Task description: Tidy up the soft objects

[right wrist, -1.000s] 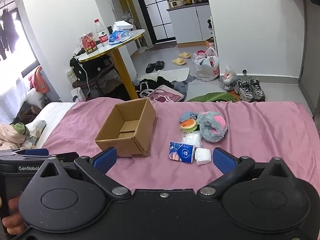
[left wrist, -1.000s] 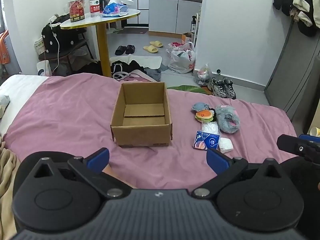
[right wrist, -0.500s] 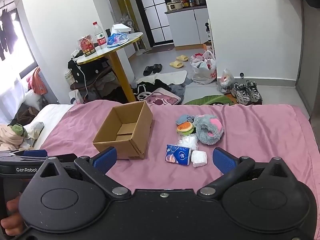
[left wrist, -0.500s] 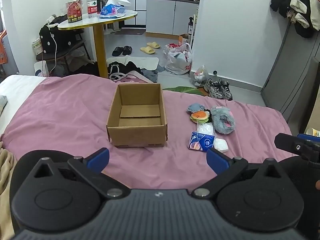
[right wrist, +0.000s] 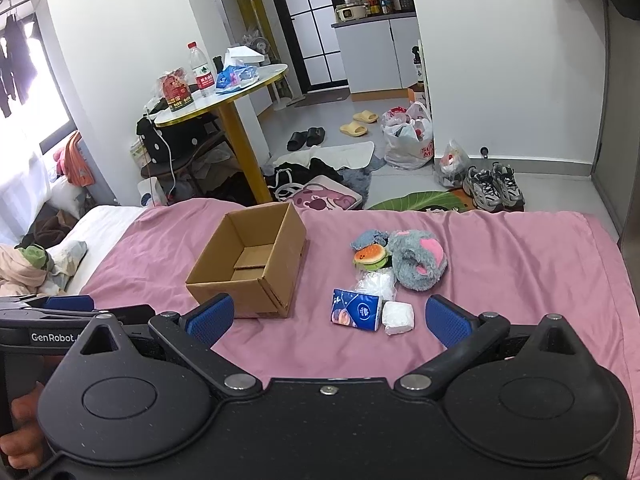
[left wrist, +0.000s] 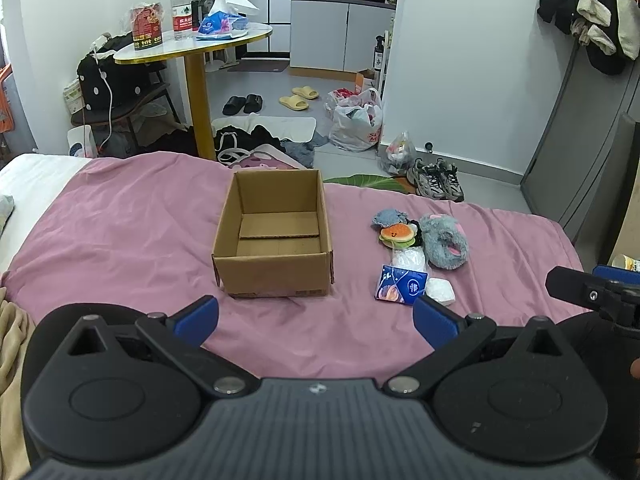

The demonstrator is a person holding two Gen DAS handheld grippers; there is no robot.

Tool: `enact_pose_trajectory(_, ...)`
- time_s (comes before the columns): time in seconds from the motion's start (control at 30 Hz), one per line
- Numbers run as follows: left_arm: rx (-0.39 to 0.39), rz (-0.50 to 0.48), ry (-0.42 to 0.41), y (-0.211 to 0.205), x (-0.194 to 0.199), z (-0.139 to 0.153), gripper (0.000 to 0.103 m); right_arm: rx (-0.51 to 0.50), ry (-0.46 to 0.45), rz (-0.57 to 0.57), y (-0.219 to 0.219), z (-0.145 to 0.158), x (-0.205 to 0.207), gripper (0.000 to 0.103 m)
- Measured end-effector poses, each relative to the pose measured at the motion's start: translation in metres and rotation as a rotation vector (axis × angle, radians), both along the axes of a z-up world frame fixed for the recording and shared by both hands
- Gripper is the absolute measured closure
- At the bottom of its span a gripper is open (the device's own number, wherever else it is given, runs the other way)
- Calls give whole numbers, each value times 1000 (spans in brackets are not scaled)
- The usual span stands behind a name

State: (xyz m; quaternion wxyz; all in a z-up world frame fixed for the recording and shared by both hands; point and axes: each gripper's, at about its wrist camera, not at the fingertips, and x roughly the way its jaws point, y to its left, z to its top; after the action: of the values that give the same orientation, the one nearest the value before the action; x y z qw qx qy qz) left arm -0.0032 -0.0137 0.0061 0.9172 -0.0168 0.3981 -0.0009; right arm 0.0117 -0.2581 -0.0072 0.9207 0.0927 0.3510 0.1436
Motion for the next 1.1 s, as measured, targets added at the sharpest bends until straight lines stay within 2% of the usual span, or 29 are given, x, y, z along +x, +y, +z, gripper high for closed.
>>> enact_pose_trajectory(1.1,-9,-9,-3,-2,-1,2,0,-32,-10,-6,2,-2,-2,0)
